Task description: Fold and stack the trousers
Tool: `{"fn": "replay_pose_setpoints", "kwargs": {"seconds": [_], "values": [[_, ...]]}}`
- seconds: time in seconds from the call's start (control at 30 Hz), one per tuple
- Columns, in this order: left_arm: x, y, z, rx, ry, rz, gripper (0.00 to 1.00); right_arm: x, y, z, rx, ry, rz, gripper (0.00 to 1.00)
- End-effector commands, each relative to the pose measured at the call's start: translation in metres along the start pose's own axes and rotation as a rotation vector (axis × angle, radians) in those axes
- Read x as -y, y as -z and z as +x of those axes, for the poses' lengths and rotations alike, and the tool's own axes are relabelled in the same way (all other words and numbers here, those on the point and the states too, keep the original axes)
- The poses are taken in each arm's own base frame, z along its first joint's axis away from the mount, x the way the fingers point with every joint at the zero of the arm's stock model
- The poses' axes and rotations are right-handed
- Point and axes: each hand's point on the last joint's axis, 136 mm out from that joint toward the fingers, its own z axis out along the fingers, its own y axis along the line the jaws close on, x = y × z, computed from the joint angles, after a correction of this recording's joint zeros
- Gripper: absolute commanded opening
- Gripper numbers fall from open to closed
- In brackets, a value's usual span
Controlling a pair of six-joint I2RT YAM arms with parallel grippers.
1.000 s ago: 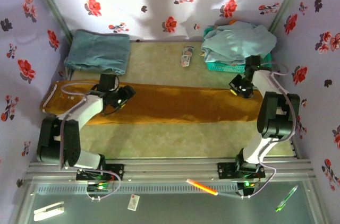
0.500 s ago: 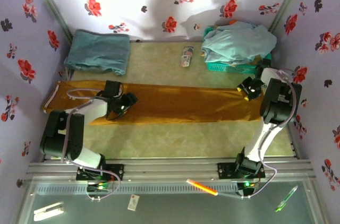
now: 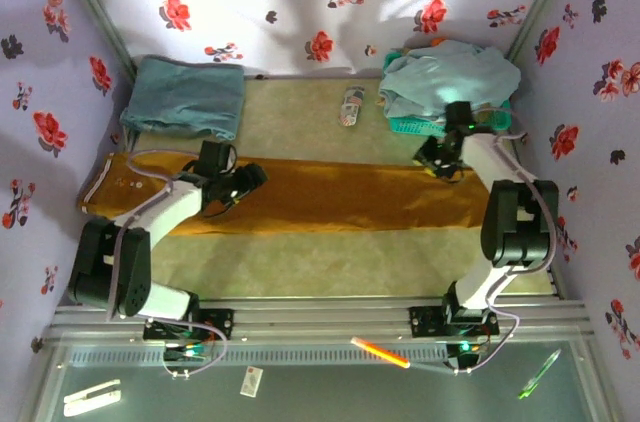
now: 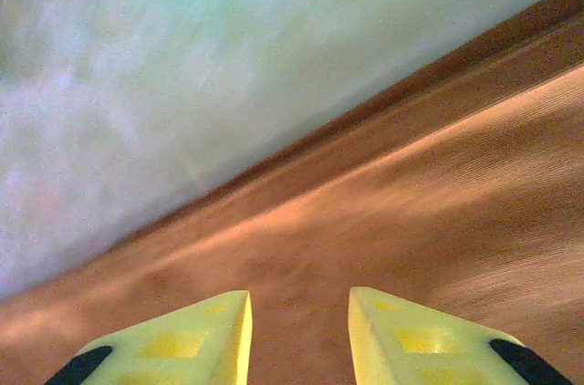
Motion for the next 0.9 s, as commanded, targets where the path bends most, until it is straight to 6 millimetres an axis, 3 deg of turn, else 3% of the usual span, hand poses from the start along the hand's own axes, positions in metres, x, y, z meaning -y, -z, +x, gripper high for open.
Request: {"fn": "replay_pose_setpoints", "kwargs": {"seconds": [0.0, 0.13, 0.27, 0.33, 0.43, 0.6, 0.7, 0.87], "values": [[0.026, -0.009, 0.012, -0.037, -0.069, 0.026, 0.73, 0.01, -0.035, 0.036, -0.125, -0.04, 0.018, 0.37], [0.018, -0.032, 0.025, -0.06, -0.055, 0.017, 0.72, 0.032, -0.062, 0.05, -0.209, -0.055, 0.053, 0.37], [-0.008, -0.045, 0.04, -0.078, -0.049, -0.027, 0.72, 0.05, -0.066, 0.052, -0.273, -0.069, 0.076, 0.4], [-0.018, -0.045, 0.046, -0.092, -0.056, -0.048, 0.72, 0.047, -0.055, 0.043, -0.253, -0.049, 0.059, 0.41], [-0.03, -0.044, 0.049, -0.099, -0.055, -0.07, 0.72, 0.051, -0.021, 0.014, -0.162, 0.001, 0.1, 0.49], [-0.024, -0.036, 0.039, -0.117, -0.075, -0.084, 0.72, 0.117, 0.043, -0.04, 0.001, 0.033, 0.422, 0.71], [-0.017, -0.029, 0.032, -0.123, -0.083, -0.086, 0.73, 0.151, 0.055, -0.053, 0.017, -0.093, 0.396, 0.73], [-0.007, -0.021, 0.03, -0.139, -0.092, -0.073, 0.73, 0.185, 0.057, -0.063, 0.014, -0.196, 0.36, 0.83]]}}
